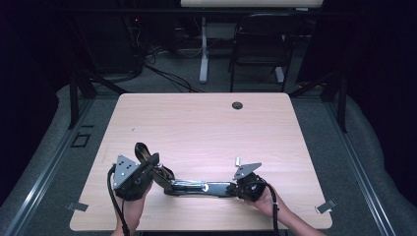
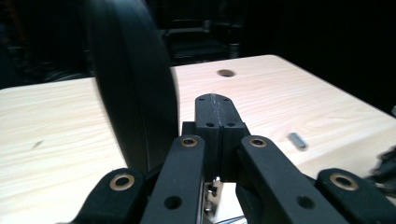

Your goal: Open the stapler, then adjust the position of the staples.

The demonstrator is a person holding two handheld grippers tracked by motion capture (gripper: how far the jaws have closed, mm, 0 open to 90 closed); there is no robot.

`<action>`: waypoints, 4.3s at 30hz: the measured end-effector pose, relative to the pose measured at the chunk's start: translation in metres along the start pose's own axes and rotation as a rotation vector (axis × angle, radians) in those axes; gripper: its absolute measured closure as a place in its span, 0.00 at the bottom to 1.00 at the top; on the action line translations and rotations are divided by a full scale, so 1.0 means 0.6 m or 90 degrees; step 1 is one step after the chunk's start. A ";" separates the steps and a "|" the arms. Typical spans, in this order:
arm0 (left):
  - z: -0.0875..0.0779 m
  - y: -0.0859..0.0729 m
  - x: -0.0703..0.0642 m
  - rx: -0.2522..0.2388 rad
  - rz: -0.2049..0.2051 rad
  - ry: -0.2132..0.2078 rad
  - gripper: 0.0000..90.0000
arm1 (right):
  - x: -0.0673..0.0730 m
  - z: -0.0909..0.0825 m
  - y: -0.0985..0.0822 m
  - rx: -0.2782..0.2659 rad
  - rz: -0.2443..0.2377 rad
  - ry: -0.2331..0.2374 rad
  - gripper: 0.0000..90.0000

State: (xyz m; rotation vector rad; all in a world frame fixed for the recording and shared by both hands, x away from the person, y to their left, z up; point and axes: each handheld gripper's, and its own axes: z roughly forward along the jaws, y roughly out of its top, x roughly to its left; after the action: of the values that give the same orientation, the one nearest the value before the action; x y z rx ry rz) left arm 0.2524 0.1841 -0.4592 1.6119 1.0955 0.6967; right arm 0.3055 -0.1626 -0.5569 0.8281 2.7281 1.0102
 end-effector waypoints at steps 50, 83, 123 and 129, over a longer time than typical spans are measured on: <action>0.045 -0.002 -0.020 0.240 0.135 -0.244 0.08 | -0.024 -0.024 0.018 0.064 -0.015 -0.079 0.25; 0.071 -0.025 -0.028 0.287 0.153 -0.325 0.00 | -0.081 -0.032 0.011 0.116 0.082 -0.064 0.00; 0.030 -0.046 0.014 0.361 0.147 -0.324 0.00 | -0.128 -0.055 -0.002 0.139 0.108 -0.055 0.10; 0.020 -0.049 0.023 0.366 0.146 -0.317 0.00 | -0.128 -0.053 -0.002 0.142 0.108 -0.059 0.10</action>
State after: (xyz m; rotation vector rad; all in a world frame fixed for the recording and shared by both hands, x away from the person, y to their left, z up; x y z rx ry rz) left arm 0.2590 0.1935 -0.4919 2.2706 0.7780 0.0882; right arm 0.3605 -0.2224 -0.5391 1.1282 2.7629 0.6794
